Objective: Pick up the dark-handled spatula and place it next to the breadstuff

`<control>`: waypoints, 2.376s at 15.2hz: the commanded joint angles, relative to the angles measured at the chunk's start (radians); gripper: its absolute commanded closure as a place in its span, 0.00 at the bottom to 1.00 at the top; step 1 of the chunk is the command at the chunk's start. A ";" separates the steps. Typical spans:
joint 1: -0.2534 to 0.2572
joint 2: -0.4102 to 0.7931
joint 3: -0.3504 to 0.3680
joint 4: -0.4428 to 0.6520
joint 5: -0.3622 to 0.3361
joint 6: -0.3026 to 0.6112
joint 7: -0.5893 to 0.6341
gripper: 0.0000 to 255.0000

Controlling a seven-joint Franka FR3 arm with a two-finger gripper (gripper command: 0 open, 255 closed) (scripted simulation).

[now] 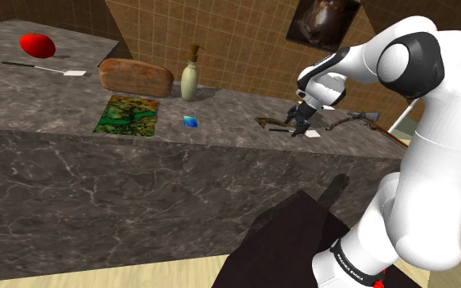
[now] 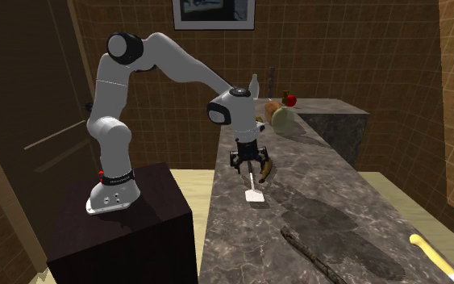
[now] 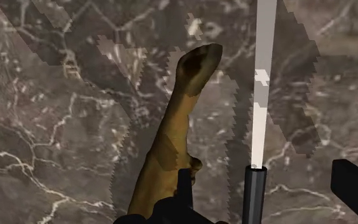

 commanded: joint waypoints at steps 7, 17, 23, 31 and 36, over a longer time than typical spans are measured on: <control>-0.001 0.002 0.002 0.000 0.003 0.001 -0.002 1.00; 0.018 -0.021 -0.019 0.004 -0.029 -0.012 0.022 1.00; 0.075 -0.090 -0.080 0.025 -0.129 -0.054 0.098 1.00; 0.142 -0.189 -0.141 0.066 -0.268 -0.118 0.203 1.00; 0.171 -0.252 -0.160 0.101 -0.352 -0.163 0.268 1.00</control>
